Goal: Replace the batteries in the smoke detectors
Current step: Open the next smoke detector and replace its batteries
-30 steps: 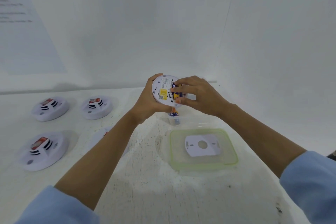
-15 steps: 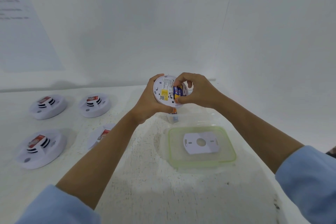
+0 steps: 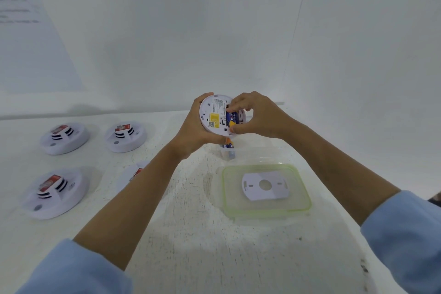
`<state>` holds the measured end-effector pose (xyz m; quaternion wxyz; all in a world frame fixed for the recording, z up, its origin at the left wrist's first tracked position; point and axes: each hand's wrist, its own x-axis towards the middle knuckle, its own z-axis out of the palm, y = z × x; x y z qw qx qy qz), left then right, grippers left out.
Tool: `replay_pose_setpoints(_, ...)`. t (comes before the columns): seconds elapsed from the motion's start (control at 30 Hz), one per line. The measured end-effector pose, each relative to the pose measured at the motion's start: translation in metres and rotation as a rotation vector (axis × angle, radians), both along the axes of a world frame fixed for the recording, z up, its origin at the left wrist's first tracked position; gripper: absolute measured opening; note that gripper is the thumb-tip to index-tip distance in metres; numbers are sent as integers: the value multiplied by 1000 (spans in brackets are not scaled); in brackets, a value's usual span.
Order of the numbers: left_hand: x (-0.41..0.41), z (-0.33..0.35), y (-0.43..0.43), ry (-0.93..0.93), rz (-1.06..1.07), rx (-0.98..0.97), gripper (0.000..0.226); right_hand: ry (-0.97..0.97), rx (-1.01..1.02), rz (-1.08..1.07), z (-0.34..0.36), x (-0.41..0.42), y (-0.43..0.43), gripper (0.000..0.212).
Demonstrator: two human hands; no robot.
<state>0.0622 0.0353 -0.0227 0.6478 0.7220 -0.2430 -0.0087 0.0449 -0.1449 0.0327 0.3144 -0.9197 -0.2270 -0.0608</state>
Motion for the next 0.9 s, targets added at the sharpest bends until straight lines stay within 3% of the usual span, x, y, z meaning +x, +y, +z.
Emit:
replay_pose_setpoints(0.5, -3, -5, -1, 22, 19, 13, 99, -32, -63, -3, -4, 5, 0, 42)
replay_pose_setpoints(0.7, 2, -4, 6, 6, 61, 6, 100, -6, 160, -78, 1, 16, -15, 42)
replay_pose_setpoints(0.9, 4, -1, 11, -14, 77, 30, 100, 293, -184, -94, -25, 21, -15, 24)
